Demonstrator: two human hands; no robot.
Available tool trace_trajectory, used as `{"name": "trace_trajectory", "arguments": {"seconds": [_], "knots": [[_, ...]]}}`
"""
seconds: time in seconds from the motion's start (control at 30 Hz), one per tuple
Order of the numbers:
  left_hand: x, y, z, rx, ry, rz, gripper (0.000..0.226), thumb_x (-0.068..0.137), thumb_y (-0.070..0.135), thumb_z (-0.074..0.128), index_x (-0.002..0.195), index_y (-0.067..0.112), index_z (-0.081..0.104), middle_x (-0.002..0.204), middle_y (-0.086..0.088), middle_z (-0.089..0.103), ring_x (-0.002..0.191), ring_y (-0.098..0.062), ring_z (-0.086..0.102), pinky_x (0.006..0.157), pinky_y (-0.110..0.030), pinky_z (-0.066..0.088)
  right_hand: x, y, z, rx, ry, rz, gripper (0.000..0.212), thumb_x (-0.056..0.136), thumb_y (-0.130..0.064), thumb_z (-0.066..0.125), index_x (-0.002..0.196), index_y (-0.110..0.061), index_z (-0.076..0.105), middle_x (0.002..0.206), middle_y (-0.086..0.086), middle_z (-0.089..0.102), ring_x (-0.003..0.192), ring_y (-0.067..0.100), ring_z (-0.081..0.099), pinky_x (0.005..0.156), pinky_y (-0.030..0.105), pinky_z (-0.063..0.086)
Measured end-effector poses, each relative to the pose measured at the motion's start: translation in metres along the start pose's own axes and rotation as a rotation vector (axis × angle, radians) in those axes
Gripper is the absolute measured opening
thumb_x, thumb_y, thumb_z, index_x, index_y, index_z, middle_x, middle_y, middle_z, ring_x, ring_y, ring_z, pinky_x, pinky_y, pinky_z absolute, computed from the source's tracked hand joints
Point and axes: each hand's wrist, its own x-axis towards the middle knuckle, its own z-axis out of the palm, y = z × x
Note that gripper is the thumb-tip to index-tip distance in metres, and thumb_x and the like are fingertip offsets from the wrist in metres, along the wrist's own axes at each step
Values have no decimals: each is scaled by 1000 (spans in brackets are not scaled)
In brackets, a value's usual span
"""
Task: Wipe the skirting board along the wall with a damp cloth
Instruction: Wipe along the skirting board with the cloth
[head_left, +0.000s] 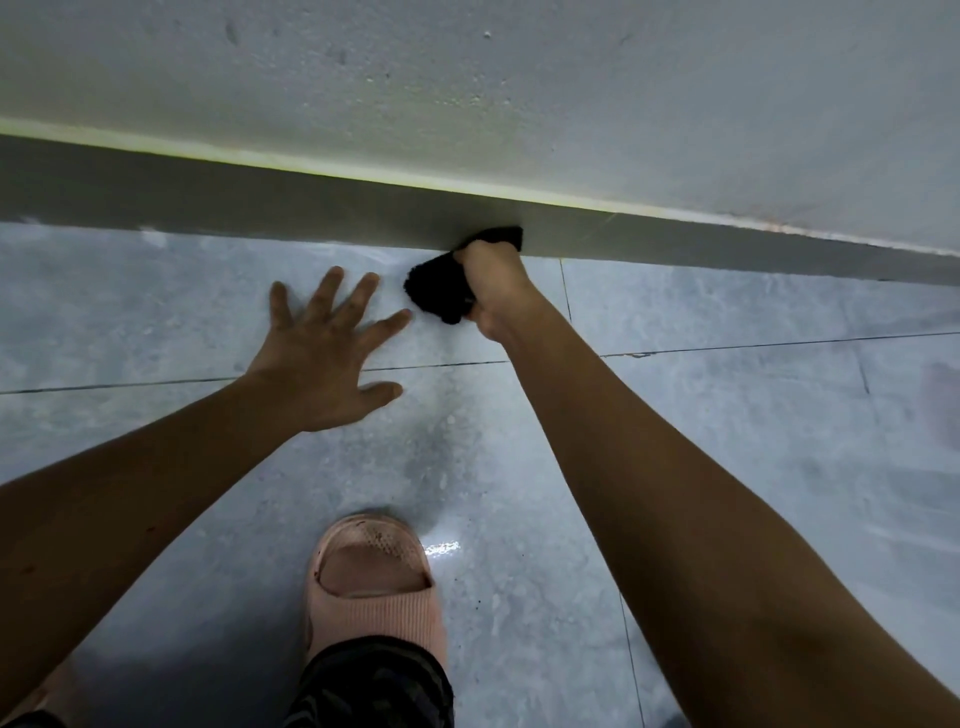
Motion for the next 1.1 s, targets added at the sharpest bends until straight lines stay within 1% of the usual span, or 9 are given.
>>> {"name": "trace_trajectory", "arguments": {"seconds": [0.1, 0.17, 0.23, 0.3, 0.37, 0.47, 0.67, 0.93, 1.1], "knots": [[0, -2, 0, -4, 4, 11, 78, 79, 77, 19, 145, 45, -10, 158, -2, -18, 144, -31, -16, 108, -66, 4, -10, 7, -9, -118, -38, 16, 8, 91, -12, 47, 90, -10, 54, 86, 11, 59, 80, 28, 58, 64, 33, 48], [0, -4, 1, -11, 0, 13, 78, 79, 77, 19, 145, 45, -10, 158, -2, -18, 144, -30, -17, 109, -66, 3, -10, 19, -26, -247, 79, -56, 22, 93, -30, 44, 81, -17, 58, 75, 6, 57, 75, 30, 59, 64, 32, 48], [-1, -5, 1, -13, -11, 10, 78, 80, 76, 19, 145, 44, -10, 158, -2, -19, 144, -30, -18, 109, -65, 2, -4, 35, -50, -422, 267, -174, 32, 95, -42, 38, 100, -25, 65, 83, 8, 59, 80, 33, 63, 72, 38, 54], [-1, -4, 0, -25, -10, 14, 78, 80, 76, 21, 145, 44, -8, 158, -2, -19, 144, -30, -18, 110, -65, 1, 7, 48, -77, -618, 427, -227, 35, 96, -35, 39, 127, -37, 55, 107, 11, 55, 90, 33, 60, 83, 44, 51], [-2, -4, 0, -38, -2, 20, 78, 81, 75, 22, 146, 44, -6, 158, -2, -18, 144, -30, -17, 110, -66, 1, 17, 53, -98, -893, 505, -272, 53, 93, -11, 44, 137, -42, 44, 123, 6, 48, 104, 30, 51, 94, 43, 39], [-2, -3, 0, -29, -4, 18, 77, 81, 75, 22, 146, 44, -7, 158, -3, -19, 144, -30, -18, 109, -66, 1, 27, 52, -104, -1119, 426, -425, 77, 80, 12, 41, 140, -35, 43, 134, 3, 45, 118, 29, 43, 105, 47, 27], [-10, -12, 5, -12, 35, 38, 76, 81, 74, 15, 146, 42, -8, 158, -2, -19, 145, -27, -17, 112, -61, -1, 36, 59, -97, -1181, 363, -506, 75, 84, 9, 43, 145, -34, 37, 140, 7, 37, 120, 30, 39, 100, 44, 38], [-31, -28, 16, -19, 75, -17, 77, 73, 75, -5, 144, 45, -13, 156, 3, -20, 145, -23, -16, 109, -63, -4, 42, 39, -97, -1139, 426, -98, 70, 92, -6, 48, 149, -37, 20, 140, 7, 31, 122, 33, 35, 97, 46, 35], [-31, -26, 15, -13, 76, -25, 79, 72, 75, -8, 145, 44, -11, 158, 2, -19, 145, -23, -17, 109, -63, -5, 23, 52, -49, -1257, 371, -391, 70, 87, -3, 48, 147, -34, 28, 140, 4, 34, 123, 31, 34, 94, 48, 35]]}}
